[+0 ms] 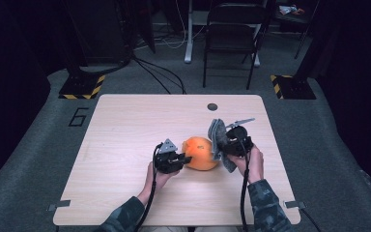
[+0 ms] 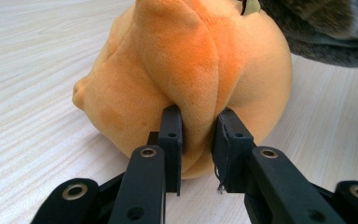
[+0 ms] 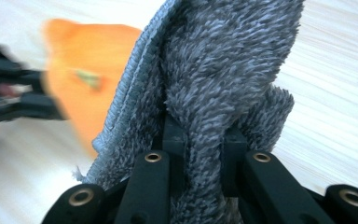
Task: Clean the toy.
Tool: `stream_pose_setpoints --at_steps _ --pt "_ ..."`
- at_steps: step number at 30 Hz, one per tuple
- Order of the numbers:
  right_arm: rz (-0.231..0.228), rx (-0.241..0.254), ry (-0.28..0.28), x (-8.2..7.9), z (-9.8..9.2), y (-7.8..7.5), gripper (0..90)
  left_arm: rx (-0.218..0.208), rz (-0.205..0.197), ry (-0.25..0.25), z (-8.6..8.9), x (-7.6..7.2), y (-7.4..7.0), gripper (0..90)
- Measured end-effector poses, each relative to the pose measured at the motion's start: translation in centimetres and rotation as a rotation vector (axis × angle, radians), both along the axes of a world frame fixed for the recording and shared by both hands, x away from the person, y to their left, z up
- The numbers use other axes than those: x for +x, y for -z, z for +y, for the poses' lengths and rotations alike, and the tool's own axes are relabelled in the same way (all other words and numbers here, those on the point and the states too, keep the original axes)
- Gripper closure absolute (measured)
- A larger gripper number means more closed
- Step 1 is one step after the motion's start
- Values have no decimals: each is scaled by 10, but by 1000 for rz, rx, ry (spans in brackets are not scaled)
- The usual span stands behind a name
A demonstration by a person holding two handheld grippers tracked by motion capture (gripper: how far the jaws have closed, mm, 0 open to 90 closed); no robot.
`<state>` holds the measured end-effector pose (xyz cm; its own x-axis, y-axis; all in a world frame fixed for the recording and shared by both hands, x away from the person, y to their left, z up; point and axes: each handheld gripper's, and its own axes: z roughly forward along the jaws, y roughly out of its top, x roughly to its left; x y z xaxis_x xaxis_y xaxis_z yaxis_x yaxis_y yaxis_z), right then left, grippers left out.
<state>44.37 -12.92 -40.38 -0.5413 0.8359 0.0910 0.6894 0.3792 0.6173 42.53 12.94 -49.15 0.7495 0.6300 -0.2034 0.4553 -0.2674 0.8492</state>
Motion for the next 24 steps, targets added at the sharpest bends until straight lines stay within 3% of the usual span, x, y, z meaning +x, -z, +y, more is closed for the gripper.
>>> stream_pose_setpoints --at_steps 4,8,10,13,15,20,22,24 --pt "11 -50 -21 2 18 21 779 17 -15 8 0 0 0 709" --pt "-1 -37 -4 3 15 23 779 34 -36 16 -2 -4 -2 516" --pt "-2 -27 2 3 14 25 779 67 -61 20 -4 -7 0 443" --pt "-8 -26 12 4 13 26 779 110 -92 20 -9 -8 4 409" --pt "-10 -29 14 4 14 26 779 110 -101 20 -10 -6 5 450" --pt "-22 -18 9 4 14 24 778 117 -110 -18 -10 -7 7 703" --pt "-39 -21 8 3 13 21 778 118 -119 -24 -10 -8 5 755" --pt "-48 -9 11 1 14 15 778 85 -97 -40 -9 -7 3 776"
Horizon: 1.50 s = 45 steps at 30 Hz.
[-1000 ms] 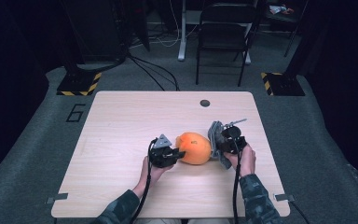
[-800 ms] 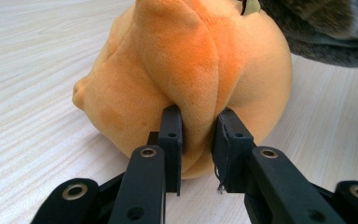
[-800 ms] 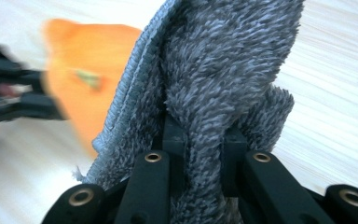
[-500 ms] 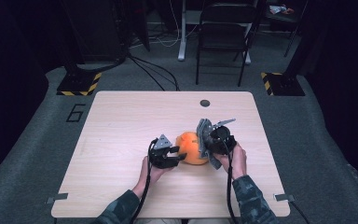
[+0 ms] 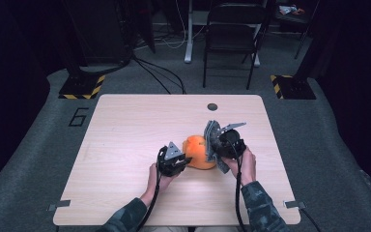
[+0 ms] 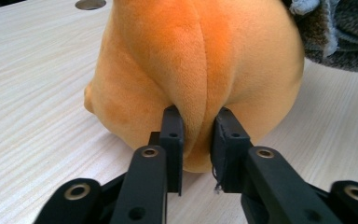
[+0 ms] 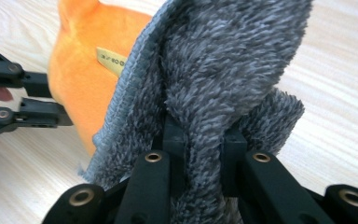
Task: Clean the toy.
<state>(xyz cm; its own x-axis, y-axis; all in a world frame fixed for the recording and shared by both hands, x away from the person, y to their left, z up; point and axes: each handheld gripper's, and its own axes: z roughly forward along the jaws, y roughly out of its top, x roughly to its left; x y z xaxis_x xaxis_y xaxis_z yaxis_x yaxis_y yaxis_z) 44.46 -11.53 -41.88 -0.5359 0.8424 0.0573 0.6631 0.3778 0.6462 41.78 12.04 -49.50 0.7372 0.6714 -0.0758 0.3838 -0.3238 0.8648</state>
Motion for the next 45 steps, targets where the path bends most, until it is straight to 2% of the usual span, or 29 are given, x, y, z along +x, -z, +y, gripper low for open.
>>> stream_pose_setpoints --at_steps 2,5,9,11,12,13,16,17,20,23,25,31,33,36,39,41,45 --pt "-25 13 -9 -3 1 -8 778 -22 15 -1 2 1 -3 787" --pt "-36 63 -40 -10 7 -22 778 -45 53 -3 2 -1 -9 797" --pt "-69 58 -104 -21 26 -31 777 -49 65 18 -1 -8 -18 802" --pt "-75 46 -122 -24 35 -30 777 -32 55 29 -3 -9 -19 802" --pt "-70 31 -121 -25 38 -28 777 -30 55 24 -3 -9 -17 801" --pt "-85 5 -121 -24 40 -24 777 -31 60 24 -2 -7 -15 800" --pt "-89 -32 -107 -21 41 -15 778 -25 60 23 -1 -5 -12 795" --pt "-84 -36 -93 -21 41 -14 778 -25 69 30 -1 -4 -12 794" --pt "-83 -44 -89 -17 35 -12 778 -13 55 30 0 -2 -11 792" --pt "-64 -48 -65 -14 28 -9 778 -22 70 28 2 0 -10 790" --pt "-54 -73 -39 -10 22 -6 778 -26 72 25 3 1 -9 789" --pt "14 -59 18 2 1 8 779 -35 80 28 5 3 -7 783" --pt "46 -52 35 6 -6 17 779 -35 78 30 5 3 -7 782" --pt "83 -68 66 11 -12 28 779 -35 76 35 5 3 -7 781" --pt "127 -17 85 16 -21 41 779 -37 71 37 5 3 -7 779" --pt "148 -35 94 19 -25 47 779 -32 66 37 4 3 -7 779" --pt "214 -23 101 23 -29 65 778 -38 67 33 5 3 -6 778"
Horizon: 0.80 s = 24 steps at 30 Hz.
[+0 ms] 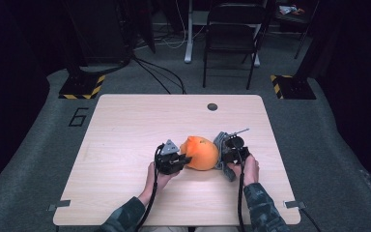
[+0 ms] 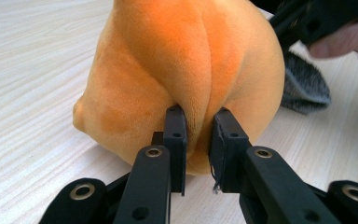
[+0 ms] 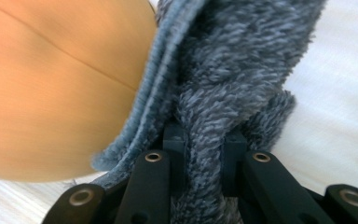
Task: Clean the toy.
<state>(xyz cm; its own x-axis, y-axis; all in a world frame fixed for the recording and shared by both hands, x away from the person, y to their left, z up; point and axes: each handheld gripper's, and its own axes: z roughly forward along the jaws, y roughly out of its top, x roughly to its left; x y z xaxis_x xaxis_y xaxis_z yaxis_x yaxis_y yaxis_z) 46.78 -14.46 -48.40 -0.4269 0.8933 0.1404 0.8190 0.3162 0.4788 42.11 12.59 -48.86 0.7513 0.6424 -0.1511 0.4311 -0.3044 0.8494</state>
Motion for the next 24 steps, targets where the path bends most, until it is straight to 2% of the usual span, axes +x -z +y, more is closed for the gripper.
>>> stream_pose_setpoints --at_steps 2,3,5,9,11,13,15,17,20,22,24 --pt "8 15 11 1 -1 -1 779 -7 7 0 0 0 0 777" --pt "0 2 9 1 -1 -5 778 -8 7 1 0 0 0 777" --pt "-37 -4 3 -1 -4 -17 779 -9 6 5 1 0 0 776" --pt "-117 48 -14 -10 -2 -50 778 -2 6 12 0 -2 -1 775" --pt "-172 74 -50 -18 8 -69 778 -1 -4 10 -1 -2 -1 774" --pt "-209 92 -88 -25 22 -80 778 -2 -4 10 -2 -3 -1 773" --pt "-252 121 -170 -33 37 -89 777 8 -10 21 -2 -3 -1 774" --pt "-264 133 -229 -39 51 -90 776 13 -10 21 -2 -5 -1 774" --pt "-265 76 -222 -39 60 -83 776 17 -9 20 -2 -6 -1 774" --pt "-242 90 -217 -35 56 -79 777 12 -8 24 -1 -5 0 774" --pt "-240 80 -197 -33 51 -79 776 19 -13 26 0 -4 0 774"
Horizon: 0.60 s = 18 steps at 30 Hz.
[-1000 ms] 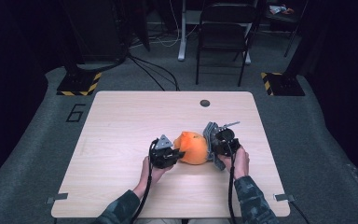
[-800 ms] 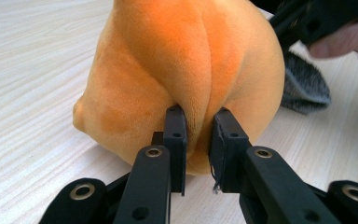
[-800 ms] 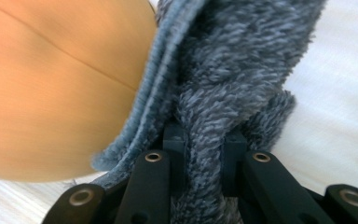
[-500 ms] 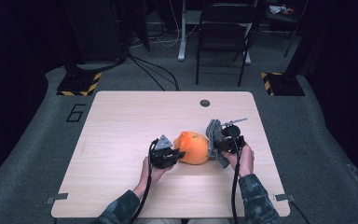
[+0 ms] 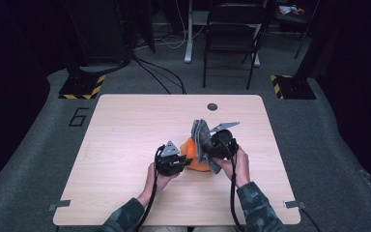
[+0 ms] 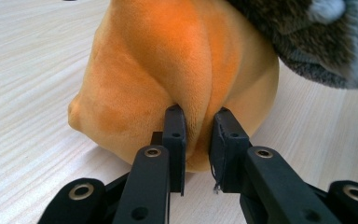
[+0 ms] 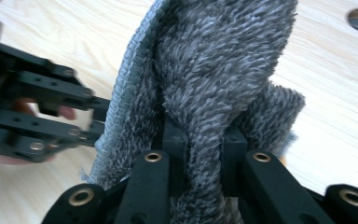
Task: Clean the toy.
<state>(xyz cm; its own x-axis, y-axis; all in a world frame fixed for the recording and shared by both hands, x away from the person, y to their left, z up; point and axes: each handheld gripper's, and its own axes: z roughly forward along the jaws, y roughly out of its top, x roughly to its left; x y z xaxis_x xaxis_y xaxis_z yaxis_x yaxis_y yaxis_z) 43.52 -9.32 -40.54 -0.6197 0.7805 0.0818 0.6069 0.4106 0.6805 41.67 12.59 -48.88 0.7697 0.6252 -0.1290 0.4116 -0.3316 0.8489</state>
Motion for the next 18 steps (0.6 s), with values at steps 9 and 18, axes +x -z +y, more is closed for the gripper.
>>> stream_pose_setpoints --at_steps 9,18 --pt "57 -104 96 13 -24 17 776 -11 12 6 3 1 2 774" --pt "166 -139 174 30 -42 54 776 -22 12 3 3 3 2 774"
